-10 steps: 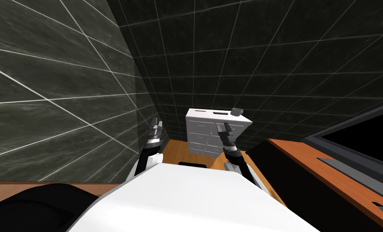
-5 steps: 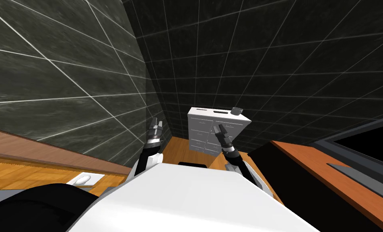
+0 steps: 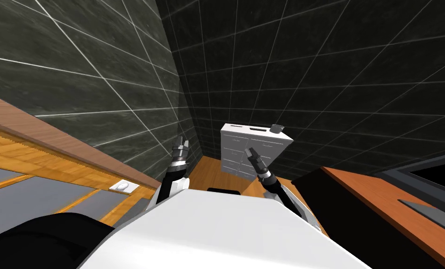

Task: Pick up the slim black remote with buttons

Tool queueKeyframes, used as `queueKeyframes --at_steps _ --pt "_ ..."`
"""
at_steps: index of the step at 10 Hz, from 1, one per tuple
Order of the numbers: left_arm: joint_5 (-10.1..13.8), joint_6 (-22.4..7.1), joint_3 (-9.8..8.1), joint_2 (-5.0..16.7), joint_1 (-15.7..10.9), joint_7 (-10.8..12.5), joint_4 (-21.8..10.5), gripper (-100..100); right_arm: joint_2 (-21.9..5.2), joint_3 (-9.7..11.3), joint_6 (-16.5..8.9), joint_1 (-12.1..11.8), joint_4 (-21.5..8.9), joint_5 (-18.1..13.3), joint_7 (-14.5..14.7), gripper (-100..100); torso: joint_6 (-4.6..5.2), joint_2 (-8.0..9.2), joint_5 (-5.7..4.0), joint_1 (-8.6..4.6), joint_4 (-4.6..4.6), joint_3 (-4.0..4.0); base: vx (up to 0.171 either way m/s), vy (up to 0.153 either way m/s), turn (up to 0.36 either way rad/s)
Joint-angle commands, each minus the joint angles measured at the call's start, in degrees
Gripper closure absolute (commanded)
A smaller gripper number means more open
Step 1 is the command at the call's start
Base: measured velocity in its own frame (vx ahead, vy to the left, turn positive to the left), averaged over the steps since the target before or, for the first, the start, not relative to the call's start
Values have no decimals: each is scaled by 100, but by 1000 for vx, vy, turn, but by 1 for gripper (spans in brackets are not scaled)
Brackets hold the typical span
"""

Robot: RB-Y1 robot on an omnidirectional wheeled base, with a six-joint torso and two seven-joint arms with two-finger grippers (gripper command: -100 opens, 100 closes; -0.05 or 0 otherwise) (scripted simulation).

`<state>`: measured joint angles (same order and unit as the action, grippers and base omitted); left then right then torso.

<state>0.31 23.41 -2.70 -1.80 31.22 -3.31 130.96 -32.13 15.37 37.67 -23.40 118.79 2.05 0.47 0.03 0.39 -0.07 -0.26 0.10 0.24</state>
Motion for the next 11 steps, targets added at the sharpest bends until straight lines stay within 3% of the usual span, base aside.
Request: queueKeyframes --at_steps 1,2,4,5,7,8,10,11 --pt "0 0 0 0 0 0 0 0 -221 29 5 36 -23 3 16 -100 0 0 0 0 0 0 -55 -20 -18" --pt "0 0 0 0 1 0 0 0 -427 240 175 166 -194 11 112 -100 1 -17 1 6 -3 -9 -106 -30 244" --pt "0 0 0 0 0 0 0 0 -694 240 175 166 -194 11 112 -100 0 -8 0 1 -2 -5 -74 -31 54" --pt "0 0 0 0 1 0 0 0 -902 463 349 303 -369 16 208 -100 2 -23 1 5 -5 -13 -94 -24 233" --pt "0 0 0 0 0 0 0 0 -1185 463 349 303 -369 16 208 -100 1 -11 1 3 -2 -6 -73 -25 70" --pt "0 0 0 0 1 0 0 0 -1380 696 525 448 -549 16 301 -100 2 -24 1 6 -5 -13 -75 -25 177" --pt "0 0 0 0 0 0 0 0 -1693 696 525 448 -549 16 301 -100 0 -18 1 4 -4 -10 -65 -19 106" --pt "0 0 0 0 1 0 0 0 -1874 940 702 598 -732 11 390 -100 2 -26 1 7 -5 -15 -89 -19 218"
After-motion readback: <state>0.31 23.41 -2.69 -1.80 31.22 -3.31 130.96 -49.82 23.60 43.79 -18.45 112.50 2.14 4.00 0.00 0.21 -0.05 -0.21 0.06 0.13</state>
